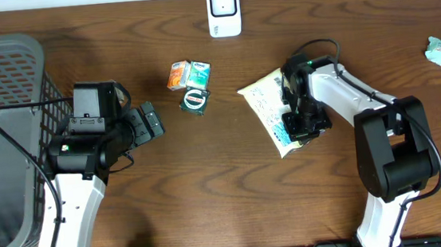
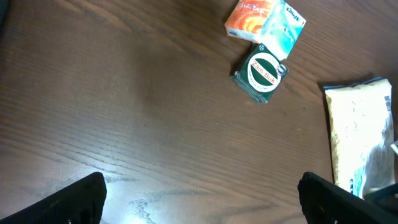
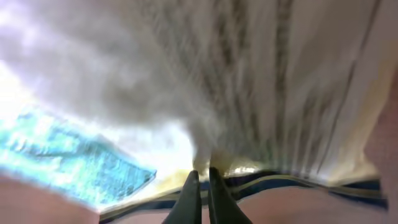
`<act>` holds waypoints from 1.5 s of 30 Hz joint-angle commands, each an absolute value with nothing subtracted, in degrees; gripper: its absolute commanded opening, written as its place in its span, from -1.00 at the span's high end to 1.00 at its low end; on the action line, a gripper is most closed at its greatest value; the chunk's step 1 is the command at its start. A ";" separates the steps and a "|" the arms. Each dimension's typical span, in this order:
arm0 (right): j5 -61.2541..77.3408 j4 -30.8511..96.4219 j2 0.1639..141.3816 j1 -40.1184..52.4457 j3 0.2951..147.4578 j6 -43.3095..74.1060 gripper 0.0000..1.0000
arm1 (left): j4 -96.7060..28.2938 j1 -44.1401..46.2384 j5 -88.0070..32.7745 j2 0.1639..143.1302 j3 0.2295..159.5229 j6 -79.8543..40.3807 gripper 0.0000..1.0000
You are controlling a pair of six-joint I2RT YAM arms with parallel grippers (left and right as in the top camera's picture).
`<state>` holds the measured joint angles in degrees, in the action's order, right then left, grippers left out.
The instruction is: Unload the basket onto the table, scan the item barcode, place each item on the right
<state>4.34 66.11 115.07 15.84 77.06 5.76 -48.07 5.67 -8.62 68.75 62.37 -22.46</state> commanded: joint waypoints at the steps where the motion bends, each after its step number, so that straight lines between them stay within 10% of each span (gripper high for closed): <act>1: 5.98 70.35 115.28 15.86 84.49 6.72 0.98 | -48.18 5.32 -7.88 68.86 62.87 -22.31 -0.96; 15: 6.39 56.23 115.44 15.86 94.32 7.42 0.66 | -48.21 5.32 -7.88 68.86 62.87 -22.31 -0.96; 30: 11.09 37.01 115.44 16.62 77.54 11.79 0.89 | -48.21 5.32 -7.88 68.86 62.87 -22.31 -0.95; 45: 11.14 51.59 112.81 15.64 93.06 11.51 0.67 | -48.18 5.32 -7.88 68.86 62.87 -22.31 -0.95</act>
<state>10.55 49.93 115.00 15.62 89.38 11.57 -48.03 5.67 -8.60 68.75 62.37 -22.48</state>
